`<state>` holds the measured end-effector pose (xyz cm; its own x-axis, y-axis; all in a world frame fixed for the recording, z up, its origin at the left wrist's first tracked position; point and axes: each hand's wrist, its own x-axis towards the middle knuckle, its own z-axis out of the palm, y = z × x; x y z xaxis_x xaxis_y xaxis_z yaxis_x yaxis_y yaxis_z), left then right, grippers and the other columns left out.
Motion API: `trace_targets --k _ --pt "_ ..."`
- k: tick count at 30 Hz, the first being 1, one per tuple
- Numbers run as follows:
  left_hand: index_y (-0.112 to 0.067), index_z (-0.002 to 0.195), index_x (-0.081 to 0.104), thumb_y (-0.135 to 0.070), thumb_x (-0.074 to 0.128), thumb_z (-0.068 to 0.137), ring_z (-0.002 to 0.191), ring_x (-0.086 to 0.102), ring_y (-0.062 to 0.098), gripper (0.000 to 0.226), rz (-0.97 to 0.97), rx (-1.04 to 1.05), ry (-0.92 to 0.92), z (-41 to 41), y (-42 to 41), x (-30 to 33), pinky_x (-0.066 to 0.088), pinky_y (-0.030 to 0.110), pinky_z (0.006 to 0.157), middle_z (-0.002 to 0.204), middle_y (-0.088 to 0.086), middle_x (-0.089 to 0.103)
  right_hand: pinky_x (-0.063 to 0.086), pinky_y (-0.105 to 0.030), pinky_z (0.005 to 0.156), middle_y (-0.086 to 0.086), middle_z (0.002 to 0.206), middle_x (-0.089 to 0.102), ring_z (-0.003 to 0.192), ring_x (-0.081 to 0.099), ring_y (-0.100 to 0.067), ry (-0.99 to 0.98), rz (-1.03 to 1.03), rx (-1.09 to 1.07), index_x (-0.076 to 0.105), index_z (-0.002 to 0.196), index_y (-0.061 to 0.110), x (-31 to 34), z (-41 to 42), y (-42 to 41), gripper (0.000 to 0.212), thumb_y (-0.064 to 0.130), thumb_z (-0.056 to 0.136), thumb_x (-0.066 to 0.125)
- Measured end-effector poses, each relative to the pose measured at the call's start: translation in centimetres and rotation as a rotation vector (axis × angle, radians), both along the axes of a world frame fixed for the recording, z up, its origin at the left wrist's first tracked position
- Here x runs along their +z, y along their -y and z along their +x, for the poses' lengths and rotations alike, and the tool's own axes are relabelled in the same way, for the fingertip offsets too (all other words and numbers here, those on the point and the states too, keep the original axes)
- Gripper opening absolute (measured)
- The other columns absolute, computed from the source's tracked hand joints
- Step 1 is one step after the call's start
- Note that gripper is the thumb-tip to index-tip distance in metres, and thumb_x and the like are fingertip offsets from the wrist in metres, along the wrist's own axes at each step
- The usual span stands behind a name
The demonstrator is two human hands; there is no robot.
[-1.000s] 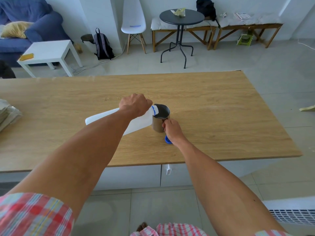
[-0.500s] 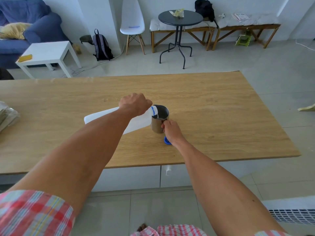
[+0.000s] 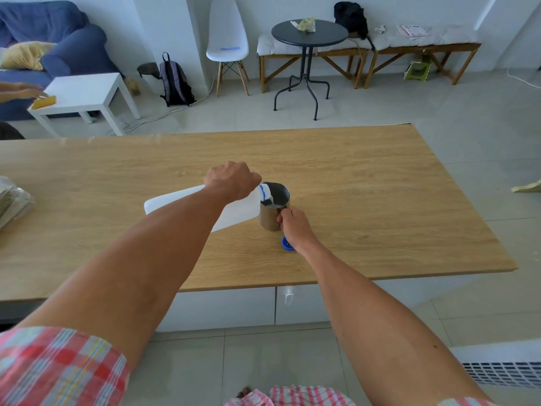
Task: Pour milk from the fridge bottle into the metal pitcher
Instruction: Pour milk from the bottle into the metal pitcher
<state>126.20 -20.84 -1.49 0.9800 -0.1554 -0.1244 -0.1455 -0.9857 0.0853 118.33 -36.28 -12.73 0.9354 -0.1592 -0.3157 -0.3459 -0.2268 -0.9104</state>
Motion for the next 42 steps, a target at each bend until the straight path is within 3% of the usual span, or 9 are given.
trace_targets --k 6,42 --pt "-0.012 0.074 0.053 -0.04 0.038 0.101 0.064 0.051 0.021 0.041 0.011 0.001 0.004 -0.01 0.01 0.07 0.04 0.035 0.063 0.079 0.007 0.058 0.035 -0.038 0.068 -0.006 0.075 0.048 0.068 0.042 -0.017 -0.005 0.002 -0.006 0.052 0.079 0.014 0.01 0.08 0.0 0.025 0.015 0.099 0.037" --pt "-0.012 0.075 0.055 -0.04 0.038 0.1 0.065 0.052 0.021 0.041 0.027 -0.012 -0.021 0.2 0.1 0.23 0.038 0.034 0.061 0.081 0.007 0.059 0.034 -0.031 0.06 -0.004 0.073 0.049 0.064 0.042 -0.014 -0.007 -0.007 0.004 0.054 0.081 0.013 -0.13 0.27 0.2 0.028 0.015 0.102 0.036"
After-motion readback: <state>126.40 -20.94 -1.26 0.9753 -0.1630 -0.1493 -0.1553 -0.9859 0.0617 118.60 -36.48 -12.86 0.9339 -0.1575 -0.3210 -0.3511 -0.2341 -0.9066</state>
